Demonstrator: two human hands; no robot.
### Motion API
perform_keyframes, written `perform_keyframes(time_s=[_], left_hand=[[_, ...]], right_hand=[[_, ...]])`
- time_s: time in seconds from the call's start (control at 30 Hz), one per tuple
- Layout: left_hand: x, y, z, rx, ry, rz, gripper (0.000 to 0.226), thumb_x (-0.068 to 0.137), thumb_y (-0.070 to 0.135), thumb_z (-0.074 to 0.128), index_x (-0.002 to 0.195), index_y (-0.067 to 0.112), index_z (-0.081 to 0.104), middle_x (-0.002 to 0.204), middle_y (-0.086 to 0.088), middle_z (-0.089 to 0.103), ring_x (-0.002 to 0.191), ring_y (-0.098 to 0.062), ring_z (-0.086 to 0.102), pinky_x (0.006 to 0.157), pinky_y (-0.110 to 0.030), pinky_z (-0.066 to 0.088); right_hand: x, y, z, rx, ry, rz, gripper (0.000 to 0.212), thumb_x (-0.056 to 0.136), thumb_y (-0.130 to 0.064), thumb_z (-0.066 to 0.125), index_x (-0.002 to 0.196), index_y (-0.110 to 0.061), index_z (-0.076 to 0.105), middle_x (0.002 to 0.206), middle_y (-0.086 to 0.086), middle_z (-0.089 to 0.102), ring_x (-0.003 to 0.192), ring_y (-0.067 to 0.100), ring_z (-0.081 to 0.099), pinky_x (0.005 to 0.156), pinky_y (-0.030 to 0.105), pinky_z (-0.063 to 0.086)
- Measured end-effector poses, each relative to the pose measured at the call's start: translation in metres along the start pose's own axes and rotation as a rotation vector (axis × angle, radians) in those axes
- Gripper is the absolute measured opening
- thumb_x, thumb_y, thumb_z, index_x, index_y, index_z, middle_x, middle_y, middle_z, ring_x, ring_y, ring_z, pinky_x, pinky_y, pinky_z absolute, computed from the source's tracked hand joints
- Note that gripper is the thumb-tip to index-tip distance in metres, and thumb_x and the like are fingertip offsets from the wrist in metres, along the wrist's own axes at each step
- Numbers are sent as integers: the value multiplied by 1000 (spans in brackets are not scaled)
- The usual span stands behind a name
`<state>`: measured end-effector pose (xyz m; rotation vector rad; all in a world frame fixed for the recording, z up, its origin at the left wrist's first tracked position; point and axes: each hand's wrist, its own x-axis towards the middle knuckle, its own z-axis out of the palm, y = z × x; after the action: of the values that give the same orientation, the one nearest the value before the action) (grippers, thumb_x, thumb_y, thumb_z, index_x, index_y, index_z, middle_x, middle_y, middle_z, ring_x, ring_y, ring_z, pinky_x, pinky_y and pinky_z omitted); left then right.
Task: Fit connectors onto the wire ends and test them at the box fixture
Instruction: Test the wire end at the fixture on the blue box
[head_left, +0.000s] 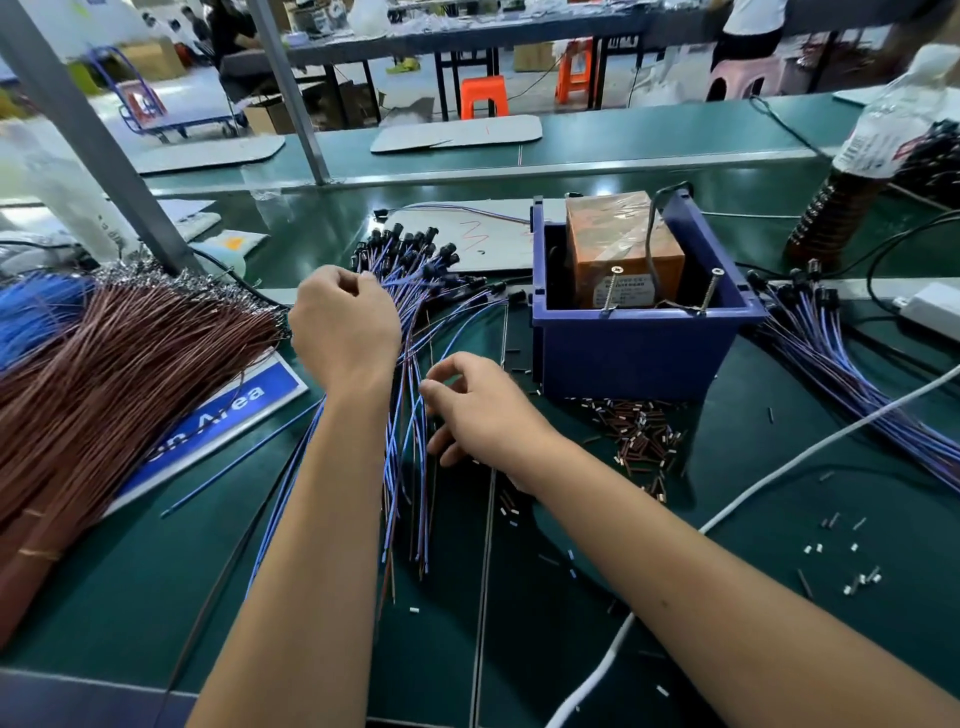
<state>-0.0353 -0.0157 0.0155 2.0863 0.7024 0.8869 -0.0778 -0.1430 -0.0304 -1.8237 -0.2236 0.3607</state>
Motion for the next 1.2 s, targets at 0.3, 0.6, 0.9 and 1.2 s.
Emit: perform_keyframes(time_s=[0.3, 0.6, 0.9, 1.2], left_hand=[[-14, -6, 22, 467, -105, 154, 35, 81, 17, 65, 115, 17, 63, 127, -17, 48, 122, -38, 41, 94, -43, 38], [-4, 5, 56, 688, -338, 409, 30, 89, 13, 65, 117, 17, 60, 127, -16, 56, 125, -38, 46, 100, -44, 41], [10, -5, 47, 483, -397, 326, 29, 88, 39, 79, 103, 15, 72, 108, -16, 72, 110, -37, 65, 90, -39, 51], [-2, 65, 5, -348, -342, 224, 42, 107, 40, 53, 78, 17, 72, 69, 1, 67, 61, -17, 61, 63, -33, 49]], right_hand=[[6, 6, 1, -70, 7, 4, 8, 104, -18, 55, 111, -14, 58, 72, 9, 72, 57, 28, 72, 49, 33, 56], [9, 13, -6, 1, -27, -8, 11, 98, -13, 52, 103, -16, 62, 84, 16, 76, 69, 40, 76, 60, 45, 61], [3, 12, -8, 82, -39, -38, 10, 103, -6, 56, 111, -6, 61, 78, 5, 67, 58, 28, 71, 41, 26, 49], [-8, 1, 3, 62, 99, -183, 37, 109, -42, 48, 141, -25, 52, 115, 3, 59, 91, 14, 64, 74, 31, 54]])
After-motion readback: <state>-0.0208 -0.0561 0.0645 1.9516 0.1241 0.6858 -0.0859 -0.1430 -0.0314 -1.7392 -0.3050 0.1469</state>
